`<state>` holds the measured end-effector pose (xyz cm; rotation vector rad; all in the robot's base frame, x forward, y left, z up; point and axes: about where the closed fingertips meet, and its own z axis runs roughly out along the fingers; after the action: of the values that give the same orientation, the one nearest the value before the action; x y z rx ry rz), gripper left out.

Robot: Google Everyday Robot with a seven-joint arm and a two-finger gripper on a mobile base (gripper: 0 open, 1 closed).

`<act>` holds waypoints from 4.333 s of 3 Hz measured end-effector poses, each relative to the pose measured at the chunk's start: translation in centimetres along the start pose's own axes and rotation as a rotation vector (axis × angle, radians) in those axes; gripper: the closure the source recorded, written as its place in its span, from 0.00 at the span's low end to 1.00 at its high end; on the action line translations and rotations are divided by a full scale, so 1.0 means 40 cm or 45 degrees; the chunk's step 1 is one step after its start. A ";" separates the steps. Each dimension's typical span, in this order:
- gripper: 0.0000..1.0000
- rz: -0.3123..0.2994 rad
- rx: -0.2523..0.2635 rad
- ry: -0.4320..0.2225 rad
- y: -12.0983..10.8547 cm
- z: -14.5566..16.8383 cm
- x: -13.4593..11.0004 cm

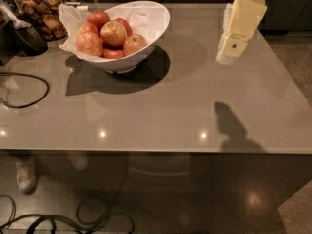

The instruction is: Pick apple from white bowl

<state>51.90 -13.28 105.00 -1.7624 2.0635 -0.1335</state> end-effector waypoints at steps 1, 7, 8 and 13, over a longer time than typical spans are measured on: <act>0.00 0.068 -0.047 -0.102 -0.069 0.050 -0.058; 0.00 0.069 -0.095 -0.373 -0.249 0.208 -0.326; 0.00 0.097 -0.105 -0.413 -0.262 0.232 -0.343; 0.16 0.270 -0.288 -0.403 -0.244 0.409 -0.365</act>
Offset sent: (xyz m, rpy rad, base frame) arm 0.1271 0.0698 0.0016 0.2460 0.1473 -0.0820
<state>68.56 2.10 97.14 -1.5519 2.0717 0.4295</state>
